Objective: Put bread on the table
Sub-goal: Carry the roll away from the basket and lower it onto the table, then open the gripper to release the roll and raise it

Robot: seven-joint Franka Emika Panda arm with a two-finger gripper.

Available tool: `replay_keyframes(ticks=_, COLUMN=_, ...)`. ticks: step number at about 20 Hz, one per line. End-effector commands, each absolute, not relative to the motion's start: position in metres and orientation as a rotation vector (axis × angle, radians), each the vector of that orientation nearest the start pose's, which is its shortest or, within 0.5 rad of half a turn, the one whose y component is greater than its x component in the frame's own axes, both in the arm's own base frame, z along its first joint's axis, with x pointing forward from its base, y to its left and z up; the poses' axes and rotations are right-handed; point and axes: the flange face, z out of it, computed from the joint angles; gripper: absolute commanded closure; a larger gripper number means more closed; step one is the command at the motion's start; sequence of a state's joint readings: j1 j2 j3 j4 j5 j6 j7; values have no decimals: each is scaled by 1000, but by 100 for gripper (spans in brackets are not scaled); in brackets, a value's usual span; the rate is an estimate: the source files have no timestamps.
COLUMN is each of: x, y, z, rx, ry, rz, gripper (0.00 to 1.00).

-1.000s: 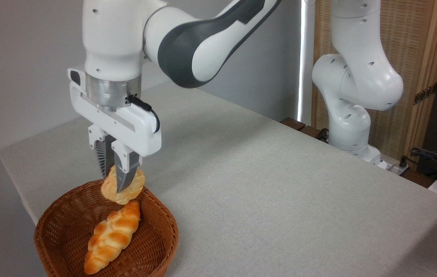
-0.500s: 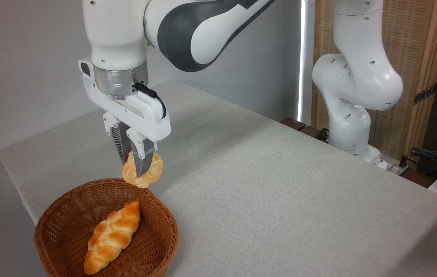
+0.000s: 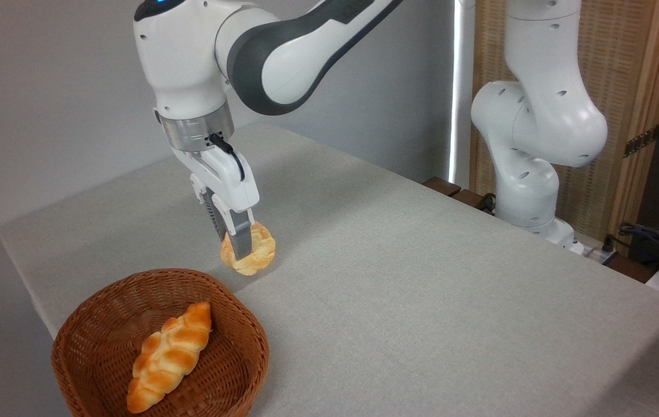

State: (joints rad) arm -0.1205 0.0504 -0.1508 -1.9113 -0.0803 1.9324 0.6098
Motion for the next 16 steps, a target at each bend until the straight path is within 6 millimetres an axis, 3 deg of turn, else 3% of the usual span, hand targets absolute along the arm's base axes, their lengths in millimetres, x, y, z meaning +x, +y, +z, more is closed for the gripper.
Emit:
replay_keyframes(ticks=1, x=543, y=-155, z=465, rx=-2895, ry=1366, rz=27, gripper=0)
replay_keyframes(ticks=8, x=546, y=-154, z=466, rx=-2897, ry=1360, rz=7, gripper=0)
replay_keyframes(ticks=16, x=566, y=-123, z=502, rx=-2914, ry=1246, rz=-167, gripper=0)
